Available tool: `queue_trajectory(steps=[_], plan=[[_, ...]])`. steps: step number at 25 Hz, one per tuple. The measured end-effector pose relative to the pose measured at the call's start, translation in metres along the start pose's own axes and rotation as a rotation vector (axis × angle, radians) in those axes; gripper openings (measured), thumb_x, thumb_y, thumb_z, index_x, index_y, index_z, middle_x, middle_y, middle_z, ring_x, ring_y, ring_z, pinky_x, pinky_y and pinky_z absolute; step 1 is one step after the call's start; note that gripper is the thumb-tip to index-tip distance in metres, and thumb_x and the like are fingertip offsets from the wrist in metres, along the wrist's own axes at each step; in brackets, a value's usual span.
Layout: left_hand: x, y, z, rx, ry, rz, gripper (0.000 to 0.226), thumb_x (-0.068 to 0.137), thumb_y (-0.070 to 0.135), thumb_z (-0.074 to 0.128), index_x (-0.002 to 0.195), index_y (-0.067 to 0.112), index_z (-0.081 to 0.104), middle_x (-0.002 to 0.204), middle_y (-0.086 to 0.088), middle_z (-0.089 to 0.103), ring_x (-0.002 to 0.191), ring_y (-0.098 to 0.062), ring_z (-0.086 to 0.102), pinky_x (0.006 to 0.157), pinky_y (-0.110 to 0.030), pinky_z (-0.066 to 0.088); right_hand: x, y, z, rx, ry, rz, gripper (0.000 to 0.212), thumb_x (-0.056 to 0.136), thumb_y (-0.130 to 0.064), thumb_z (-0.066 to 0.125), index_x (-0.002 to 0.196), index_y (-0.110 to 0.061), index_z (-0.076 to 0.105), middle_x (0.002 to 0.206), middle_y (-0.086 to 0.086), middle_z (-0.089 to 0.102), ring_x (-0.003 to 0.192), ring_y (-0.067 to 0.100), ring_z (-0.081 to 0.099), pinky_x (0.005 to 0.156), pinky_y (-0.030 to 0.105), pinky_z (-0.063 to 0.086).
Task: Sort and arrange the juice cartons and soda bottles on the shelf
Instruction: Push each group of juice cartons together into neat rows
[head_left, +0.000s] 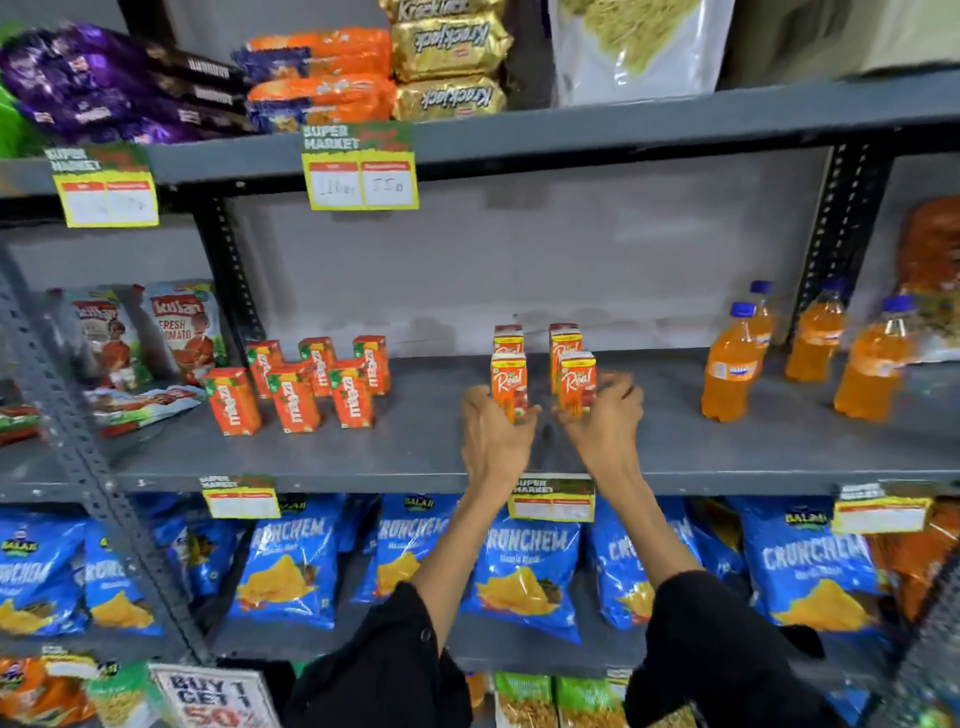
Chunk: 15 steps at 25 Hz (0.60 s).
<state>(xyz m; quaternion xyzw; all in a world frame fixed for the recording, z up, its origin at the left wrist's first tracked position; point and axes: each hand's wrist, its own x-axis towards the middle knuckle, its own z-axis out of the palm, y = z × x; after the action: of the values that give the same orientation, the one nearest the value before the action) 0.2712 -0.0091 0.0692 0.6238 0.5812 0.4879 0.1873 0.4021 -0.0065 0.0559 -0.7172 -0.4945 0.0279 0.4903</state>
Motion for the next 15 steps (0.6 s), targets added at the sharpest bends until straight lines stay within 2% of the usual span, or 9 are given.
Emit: queue_trajectory(steps=[2, 4, 8, 15], plan=[[0.008, 0.005, 0.010, 0.098, 0.012, -0.020, 0.069, 0.078, 0.039, 0.083, 0.124, 0.003, 0.046, 0.124, -0.016, 0.056, 0.117, -0.035, 0.057, 0.093, -0.048, 0.052, 0.007, 0.003, 0.006, -0.022, -0.069, 0.068, 0.085, 0.069, -0.040, 0.087, 0.127, 0.002, 0.041, 0.130, 0.024, 0.048, 0.125, 0.043, 0.046, 0.095, 0.049, 0.045], [0.015, 0.007, 0.015, 0.195, 0.026, -0.035, 0.073, 0.079, 0.040, 0.083, 0.127, 0.001, 0.044, 0.128, -0.018, 0.057, 0.120, -0.037, 0.056, 0.095, -0.051, 0.052, 0.014, 0.004, 0.010, -0.059, -0.138, 0.102, 0.087, 0.070, -0.047, 0.085, 0.128, 0.000, 0.039, 0.131, 0.024, 0.051, 0.127, 0.044, 0.047, 0.098, 0.054, 0.046], [0.020, -0.004, 0.019, 0.232, 0.048, -0.008, 0.058, 0.082, 0.034, 0.080, 0.120, 0.006, 0.045, 0.121, -0.016, 0.062, 0.114, -0.036, 0.062, 0.092, -0.051, 0.054, 0.020, 0.009, 0.014, -0.122, -0.177, 0.072, 0.072, 0.077, -0.042, 0.078, 0.125, -0.002, 0.042, 0.127, 0.023, 0.059, 0.123, 0.045, 0.052, 0.099, 0.056, 0.046], [0.023, -0.013, 0.022, 0.232, 0.042, 0.042, 0.057, 0.084, 0.041, 0.077, 0.118, 0.009, 0.046, 0.122, -0.013, 0.062, 0.115, -0.031, 0.061, 0.095, -0.049, 0.053, 0.019, 0.011, 0.019, -0.176, -0.143, 0.014, 0.062, 0.082, -0.043, 0.076, 0.124, -0.009, 0.045, 0.125, 0.015, 0.062, 0.122, 0.038, 0.056, 0.100, 0.055, 0.044]])
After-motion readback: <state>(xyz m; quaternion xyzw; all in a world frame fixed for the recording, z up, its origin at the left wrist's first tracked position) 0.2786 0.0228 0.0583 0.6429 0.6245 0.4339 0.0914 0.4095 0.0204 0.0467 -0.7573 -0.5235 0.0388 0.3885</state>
